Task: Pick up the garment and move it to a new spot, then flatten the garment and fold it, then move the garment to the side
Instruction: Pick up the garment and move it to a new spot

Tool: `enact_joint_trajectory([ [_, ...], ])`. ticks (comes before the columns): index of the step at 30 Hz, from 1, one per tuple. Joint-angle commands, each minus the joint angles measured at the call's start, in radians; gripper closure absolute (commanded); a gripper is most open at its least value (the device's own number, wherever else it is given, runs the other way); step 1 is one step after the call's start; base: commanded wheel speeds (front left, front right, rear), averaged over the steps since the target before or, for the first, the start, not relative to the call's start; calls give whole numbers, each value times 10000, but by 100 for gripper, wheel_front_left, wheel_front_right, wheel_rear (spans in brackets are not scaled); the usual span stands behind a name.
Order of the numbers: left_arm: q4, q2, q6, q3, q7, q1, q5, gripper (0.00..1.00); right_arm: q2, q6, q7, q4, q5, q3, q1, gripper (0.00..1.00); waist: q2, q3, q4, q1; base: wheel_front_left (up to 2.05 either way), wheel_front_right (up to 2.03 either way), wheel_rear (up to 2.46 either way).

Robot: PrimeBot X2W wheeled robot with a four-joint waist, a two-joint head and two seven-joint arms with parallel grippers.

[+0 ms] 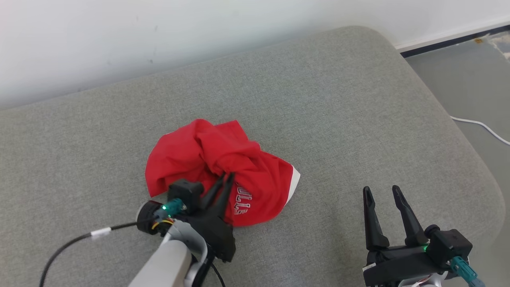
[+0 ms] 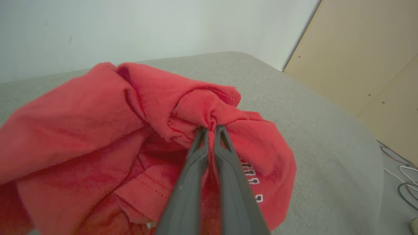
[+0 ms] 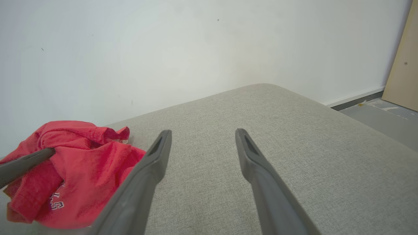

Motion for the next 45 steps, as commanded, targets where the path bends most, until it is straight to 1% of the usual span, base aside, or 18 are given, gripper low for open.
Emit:
enact_joint_trajectory([
  [1, 303, -81, -90, -201, -107, 139, 88, 100, 13, -21, -6, 9, -15, 11, -24, 0, 0, 1, 6, -1, 0, 0, 0],
  [2, 448, -128, -111, -347, -236, 109, 136, 62, 13, -21, -6, 7, -8, 8, -9, 0, 0, -13, 23, -1, 0, 0, 0],
  [3, 573, -157, -163, -492, -335, 63, 172, 0, 14, -21, -8, 7, -9, -2, 14, 0, 0, -35, 49, -1, 0, 0, 0],
  [6, 659, -239, -257, -805, -804, -178, 156, 0, 13, -21, -6, -29, -87, -11, 182, 0, 0, -253, 253, -1, 0, 0, 0],
  [9, 248, -232, -252, -768, -1068, -241, 187, 0, 8, -21, -6, -20, -158, -70, 354, 0, 0, -511, 457, -1, 0, 0, 0],
  [11, -89, -99, -214, -612, -1141, -142, 221, 0, 14, -21, -6, -56, -178, -118, 438, 0, 0, -677, 631, -1, 0, 0, 0],
  [15, -910, 261, 3, -191, -1213, 181, 372, 0, 10, -21, -8, -124, -222, -176, 573, 0, 0, -891, 991, -1, 0, 0, 0],
  [22, -2623, 966, 406, 1327, -1215, 1407, 649, 0, 13, -21, -6, -250, -235, -162, 751, 0, 0, -1110, 1583, -1, 0, 0, 0],
  [27, -3392, 1309, 443, 2466, -1216, 2461, 996, 0, 13, -21, -6, -284, -249, -167, 765, 0, 0, -1134, 1951, -1, 0, 0, 0],
  [30, -3913, 1337, 508, 3064, -1218, 3074, 1486, 0, 11, -21, -6, -284, -245, -174, 792, 0, 0, -1118, 2125, -1, 0, 0, 0],
  [31, -3913, 1337, 508, 3064, -1218, 3074, 1486, 0, 11, -21, -6, -284, -245, -174, 792, 0, 0, -1118, 2125, -1, 0, 0, 0],
  [32, -4197, 1292, 564, 3309, -1219, 3255, 1734, 0, 11, -21, -8, -281, -256, -186, 801, 0, 0, -1114, 2189, -1, 0, 0, 0],
  [35, -4466, 1100, 617, 3747, -1217, 4046, 2317, 0, 13, -21, -6, -260, -276, -144, 812, 0, 0, -1123, 2312, -1, 0, 0, 0],
  [39, -4525, 828, 396, 4008, -1218, 4741, 2906, 0, 10, -21, -6, -209, -314, -128, 867, 0, 0, -1168, 2455, -1, 0, 0, 0],
  [45, -4635, 272, 247, 4695, -1218, 5374, 3256, 0, 11, -21, -6, -104, -376, -94, 924, 0, 0, -1219, 2618, -1, 0, 0, 0],
])
